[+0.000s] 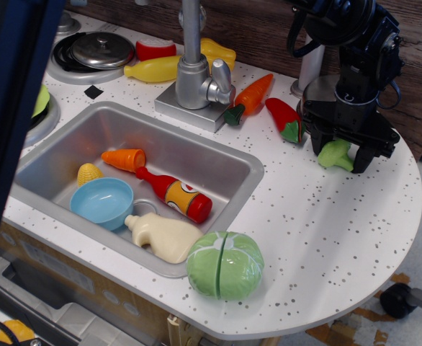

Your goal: Put broccoli in bowl

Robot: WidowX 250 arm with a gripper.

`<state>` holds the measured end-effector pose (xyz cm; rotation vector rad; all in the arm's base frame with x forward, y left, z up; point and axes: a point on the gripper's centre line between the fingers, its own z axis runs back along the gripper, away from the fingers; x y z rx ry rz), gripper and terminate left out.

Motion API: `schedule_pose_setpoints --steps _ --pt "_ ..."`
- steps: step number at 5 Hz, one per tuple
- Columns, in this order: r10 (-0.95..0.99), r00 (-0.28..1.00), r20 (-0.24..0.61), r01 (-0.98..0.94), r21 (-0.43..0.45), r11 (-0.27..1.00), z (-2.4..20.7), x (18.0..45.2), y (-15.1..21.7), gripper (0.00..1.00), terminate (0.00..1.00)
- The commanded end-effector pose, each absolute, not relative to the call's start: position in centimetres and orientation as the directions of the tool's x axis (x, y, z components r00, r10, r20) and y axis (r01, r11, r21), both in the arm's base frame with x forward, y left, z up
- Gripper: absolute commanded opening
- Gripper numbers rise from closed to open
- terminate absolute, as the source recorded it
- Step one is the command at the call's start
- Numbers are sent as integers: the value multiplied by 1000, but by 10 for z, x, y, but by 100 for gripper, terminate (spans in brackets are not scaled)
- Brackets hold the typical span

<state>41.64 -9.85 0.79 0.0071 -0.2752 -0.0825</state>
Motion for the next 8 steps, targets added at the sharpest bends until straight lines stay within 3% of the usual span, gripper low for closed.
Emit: schedule_pose_setpoints --steps 1,3,4,5,8 --pt "-56 960 273 48 36 998 27 415 -102 0 0" --pt "-7 964 265 -34 150 988 50 392 -92 0 0" --pt "2 969 248 -58 220 974 58 374 -66 0 0" --pt "-13 977 214 -53 297 953 66 353 -23 0 0" --pt "-207 976 72 167 371 914 66 288 115 0 0"
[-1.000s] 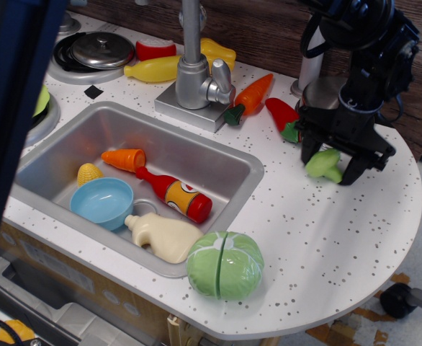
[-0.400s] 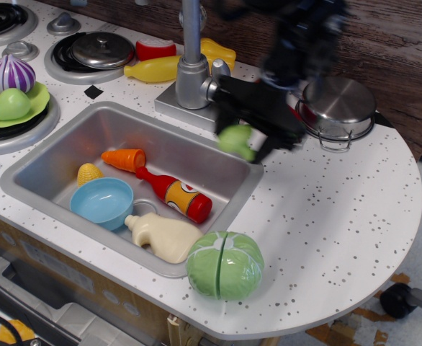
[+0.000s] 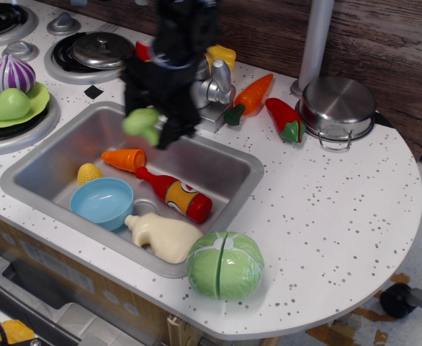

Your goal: Put broccoli in bowl

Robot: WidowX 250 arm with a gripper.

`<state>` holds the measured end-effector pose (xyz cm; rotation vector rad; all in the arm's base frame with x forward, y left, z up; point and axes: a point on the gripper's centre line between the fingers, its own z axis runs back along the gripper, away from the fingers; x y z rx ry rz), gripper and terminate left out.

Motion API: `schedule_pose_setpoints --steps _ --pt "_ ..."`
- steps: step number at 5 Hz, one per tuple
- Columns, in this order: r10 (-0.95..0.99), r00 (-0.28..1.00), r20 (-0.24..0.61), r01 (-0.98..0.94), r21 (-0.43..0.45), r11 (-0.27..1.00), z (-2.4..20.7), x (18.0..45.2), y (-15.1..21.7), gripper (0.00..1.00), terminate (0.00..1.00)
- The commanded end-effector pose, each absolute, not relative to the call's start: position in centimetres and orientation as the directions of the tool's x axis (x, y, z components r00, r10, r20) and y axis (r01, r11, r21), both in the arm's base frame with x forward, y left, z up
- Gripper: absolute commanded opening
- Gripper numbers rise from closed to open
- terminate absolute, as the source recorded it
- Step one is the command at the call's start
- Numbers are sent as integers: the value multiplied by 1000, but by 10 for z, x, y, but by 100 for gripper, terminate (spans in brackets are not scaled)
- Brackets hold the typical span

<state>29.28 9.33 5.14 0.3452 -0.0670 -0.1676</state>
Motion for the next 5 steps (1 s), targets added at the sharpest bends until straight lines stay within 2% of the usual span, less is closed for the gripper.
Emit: schedule_pose_setpoints --steps 1,2,4,5 --pt "-286 958 36 261 307 915 51 273 148 0 0" --pt "-286 958 36 261 307 915 51 273 148 100 0" --pt "-286 958 36 261 307 915 51 273 148 100 0" --pt "-286 958 36 261 307 915 51 273 148 100 100"
